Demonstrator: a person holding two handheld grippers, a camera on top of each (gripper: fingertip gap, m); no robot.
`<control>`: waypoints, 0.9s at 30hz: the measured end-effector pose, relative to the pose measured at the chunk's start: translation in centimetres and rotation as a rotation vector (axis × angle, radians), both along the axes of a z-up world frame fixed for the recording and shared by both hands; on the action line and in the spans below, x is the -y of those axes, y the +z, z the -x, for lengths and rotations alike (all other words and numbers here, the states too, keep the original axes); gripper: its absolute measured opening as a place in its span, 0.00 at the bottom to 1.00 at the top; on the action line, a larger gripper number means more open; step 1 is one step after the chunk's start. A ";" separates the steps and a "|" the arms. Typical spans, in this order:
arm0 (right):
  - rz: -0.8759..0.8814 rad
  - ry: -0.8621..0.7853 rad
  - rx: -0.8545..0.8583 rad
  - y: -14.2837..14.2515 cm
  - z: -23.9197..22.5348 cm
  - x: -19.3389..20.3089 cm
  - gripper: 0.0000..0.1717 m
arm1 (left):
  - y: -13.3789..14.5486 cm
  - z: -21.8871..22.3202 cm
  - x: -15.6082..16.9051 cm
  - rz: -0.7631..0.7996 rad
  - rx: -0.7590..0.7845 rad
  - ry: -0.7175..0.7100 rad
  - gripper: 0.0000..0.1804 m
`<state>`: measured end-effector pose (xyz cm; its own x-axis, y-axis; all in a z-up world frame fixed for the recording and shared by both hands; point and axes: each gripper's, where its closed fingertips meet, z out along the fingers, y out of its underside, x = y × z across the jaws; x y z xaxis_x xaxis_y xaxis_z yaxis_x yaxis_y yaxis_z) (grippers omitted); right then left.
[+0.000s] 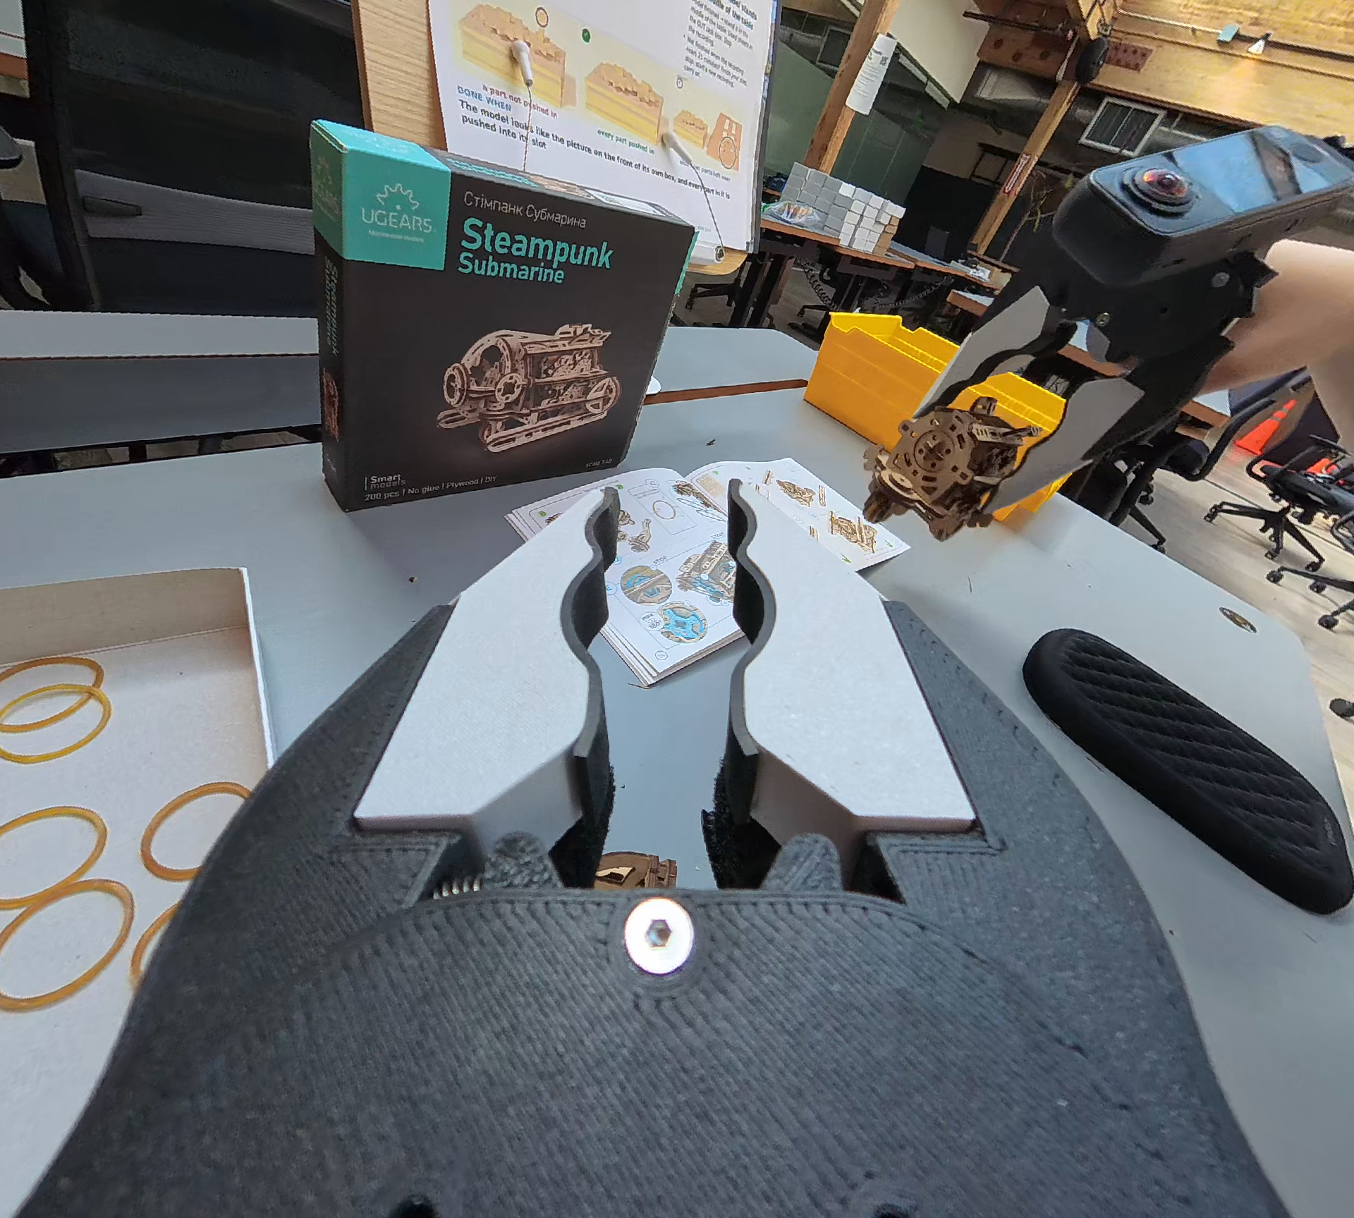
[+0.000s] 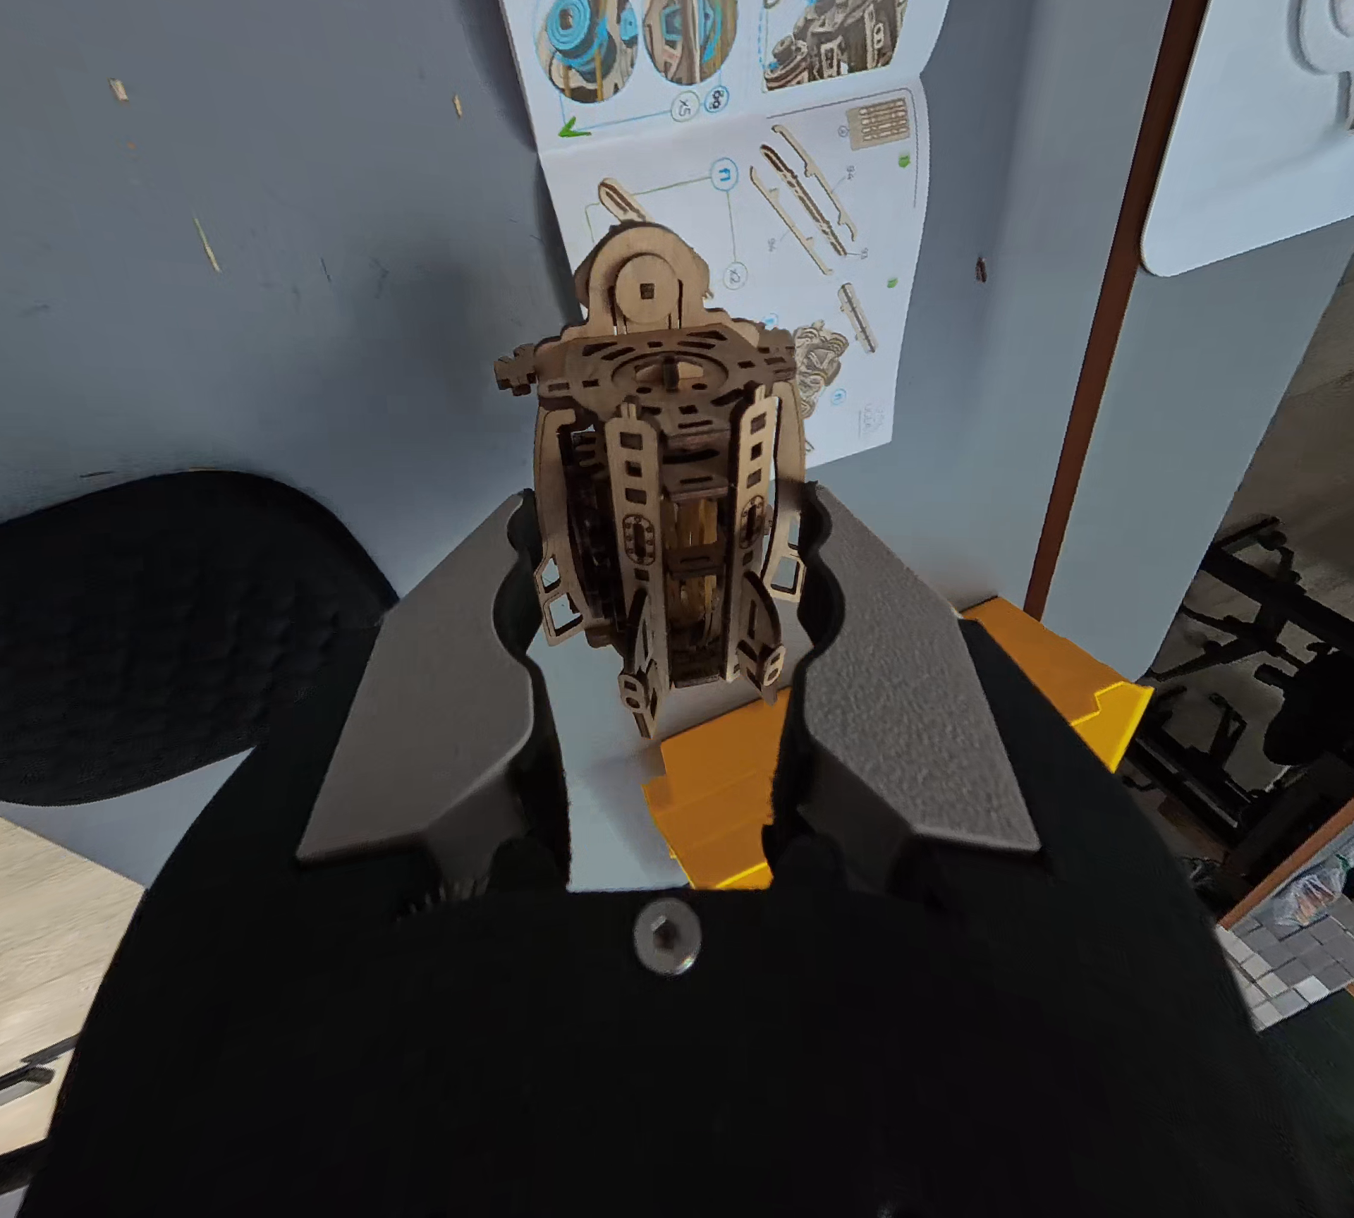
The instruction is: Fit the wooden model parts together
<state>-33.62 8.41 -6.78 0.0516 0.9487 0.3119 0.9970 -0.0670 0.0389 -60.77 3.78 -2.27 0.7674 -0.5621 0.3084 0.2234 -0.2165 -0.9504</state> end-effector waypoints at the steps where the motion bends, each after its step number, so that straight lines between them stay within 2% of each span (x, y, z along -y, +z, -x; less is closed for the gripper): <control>1: 0.013 0.007 -0.006 -0.2 0.8 1.0 0.41 | 0.0 0.0 0.0 0.000 0.003 0.000 0.15; 12: 0.079 0.036 0.061 -3.2 6.6 7.4 0.41 | 0.5 0.8 0.1 -0.001 0.048 0.003 0.16; 27: 0.074 0.055 0.152 -5.9 8.1 8.4 0.41 | 1.5 1.5 0.5 -0.011 0.130 -0.014 0.16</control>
<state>-41.71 0.00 -12.72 -0.0436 0.9695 0.2411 0.9813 -0.0038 0.1925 -62.28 3.31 -0.76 0.7132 -0.5762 0.3991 0.3423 -0.2106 -0.9157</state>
